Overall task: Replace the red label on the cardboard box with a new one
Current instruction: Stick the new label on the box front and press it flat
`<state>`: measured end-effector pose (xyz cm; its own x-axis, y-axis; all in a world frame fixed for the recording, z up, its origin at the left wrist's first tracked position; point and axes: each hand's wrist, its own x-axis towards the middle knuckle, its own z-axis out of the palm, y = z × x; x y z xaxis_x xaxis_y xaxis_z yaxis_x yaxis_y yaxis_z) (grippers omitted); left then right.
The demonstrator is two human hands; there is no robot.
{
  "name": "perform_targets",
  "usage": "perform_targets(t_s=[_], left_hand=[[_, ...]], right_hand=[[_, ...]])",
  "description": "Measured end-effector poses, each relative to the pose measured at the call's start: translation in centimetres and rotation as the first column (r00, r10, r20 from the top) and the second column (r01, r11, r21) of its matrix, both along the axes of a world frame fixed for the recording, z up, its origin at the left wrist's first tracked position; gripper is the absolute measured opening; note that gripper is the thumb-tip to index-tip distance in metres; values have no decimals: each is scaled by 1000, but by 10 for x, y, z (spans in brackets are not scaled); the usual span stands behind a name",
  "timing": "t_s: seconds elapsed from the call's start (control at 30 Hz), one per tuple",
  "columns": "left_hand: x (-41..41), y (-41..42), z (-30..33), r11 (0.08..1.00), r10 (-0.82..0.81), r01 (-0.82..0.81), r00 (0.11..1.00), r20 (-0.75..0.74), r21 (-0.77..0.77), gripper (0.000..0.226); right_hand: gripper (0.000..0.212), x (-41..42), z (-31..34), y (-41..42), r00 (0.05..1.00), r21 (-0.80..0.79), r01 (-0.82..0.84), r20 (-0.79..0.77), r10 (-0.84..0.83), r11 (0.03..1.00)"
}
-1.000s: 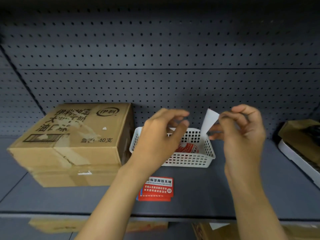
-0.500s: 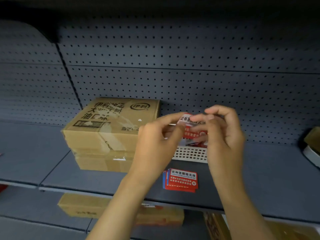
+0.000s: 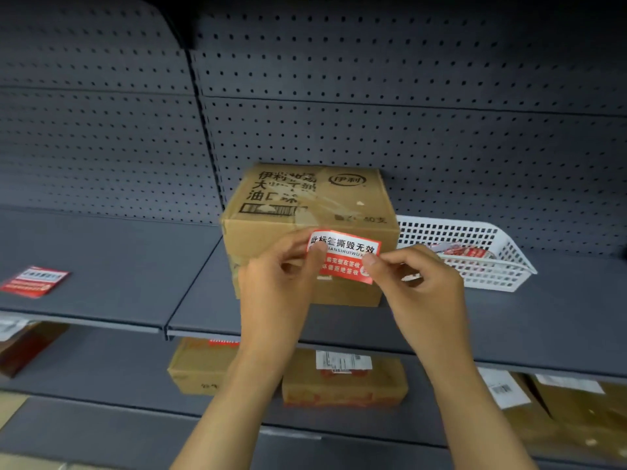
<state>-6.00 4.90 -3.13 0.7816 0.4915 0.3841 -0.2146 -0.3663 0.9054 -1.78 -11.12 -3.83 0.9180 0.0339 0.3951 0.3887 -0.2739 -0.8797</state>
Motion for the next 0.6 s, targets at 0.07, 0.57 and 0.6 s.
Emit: perform_targets(t_s=[0.07, 0.57, 0.6], left_hand=[[-7, 16, -12, 976, 105, -103, 994, -4, 191, 22], [16, 71, -73, 954, 153, -131, 986, -63, 270, 12], [17, 69, -75, 954, 153, -138, 988, -34, 264, 12]], right_hand=[[12, -6, -10, 18, 1000, -27, 13, 6, -13, 1000], [19, 16, -84, 66, 983, -39, 163, 97, -159, 986], [19, 19, -85, 67, 982, -51, 165, 100, -160, 985]])
